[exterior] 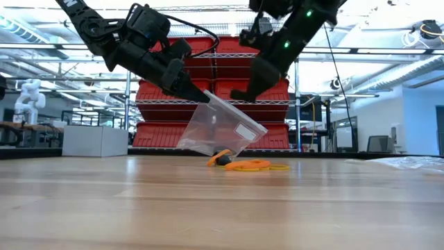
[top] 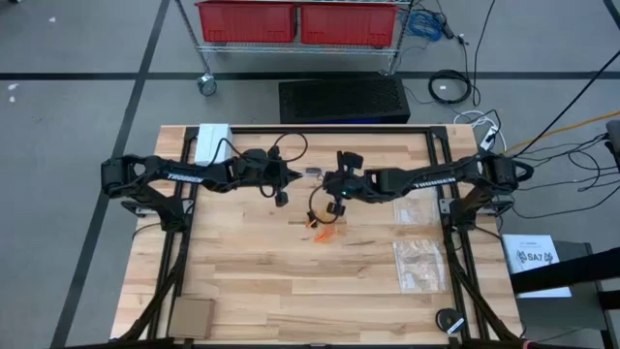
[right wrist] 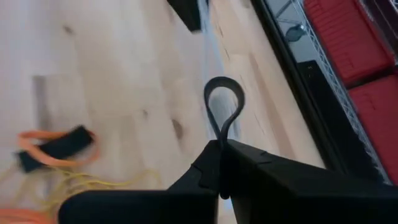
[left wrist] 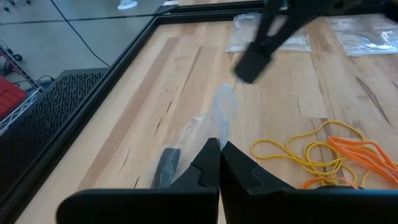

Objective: Sort rubber bands
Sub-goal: Put the black rubber band into the top left transparent zip bag

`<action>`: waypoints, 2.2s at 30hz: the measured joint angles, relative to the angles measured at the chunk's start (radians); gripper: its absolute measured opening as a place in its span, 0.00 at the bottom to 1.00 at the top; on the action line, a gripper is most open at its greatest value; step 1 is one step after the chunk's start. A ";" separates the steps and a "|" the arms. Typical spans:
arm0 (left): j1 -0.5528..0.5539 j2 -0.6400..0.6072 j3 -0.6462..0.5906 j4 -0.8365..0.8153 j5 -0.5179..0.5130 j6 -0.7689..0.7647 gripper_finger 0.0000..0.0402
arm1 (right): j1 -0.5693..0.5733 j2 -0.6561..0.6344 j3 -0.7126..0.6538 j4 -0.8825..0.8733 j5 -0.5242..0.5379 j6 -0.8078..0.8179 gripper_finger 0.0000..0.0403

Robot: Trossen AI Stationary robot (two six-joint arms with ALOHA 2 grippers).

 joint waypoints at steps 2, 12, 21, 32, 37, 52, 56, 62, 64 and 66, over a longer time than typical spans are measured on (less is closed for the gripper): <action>0.000 0.000 0.000 0.000 0.000 0.000 0.00 | -0.019 0.025 0.006 0.000 -0.008 -0.026 0.00; 0.000 0.000 0.000 0.000 0.005 0.000 0.00 | -0.049 0.113 0.066 0.011 -0.012 -0.071 0.00; 0.000 0.000 0.000 0.002 0.025 0.000 0.00 | -0.081 0.116 0.122 0.014 -0.118 -0.110 0.00; 0.000 0.000 0.000 0.009 0.047 0.000 0.00 | -0.136 0.153 0.122 0.008 -0.275 -0.062 0.05; 0.000 0.000 0.000 0.010 0.051 0.000 0.00 | -0.127 0.155 0.142 -0.032 -0.272 -0.046 0.17; 0.000 0.000 0.000 0.007 0.042 0.001 0.00 | -0.104 0.154 0.331 -0.302 -0.297 -0.027 0.50; 0.015 0.000 0.000 -0.002 0.009 0.002 0.00 | -0.098 0.154 0.321 -0.365 -0.432 0.072 0.50; 0.053 0.000 -0.008 -0.030 0.009 0.002 0.00 | -0.042 0.164 0.221 -0.229 -0.504 0.258 0.50; 0.061 0.000 -0.008 -0.030 0.012 0.001 0.00 | -0.027 0.185 0.187 -0.159 -0.480 0.323 0.50; 0.061 0.000 -0.008 -0.031 0.016 0.001 0.00 | -0.014 0.213 0.172 -0.086 -0.450 0.379 0.50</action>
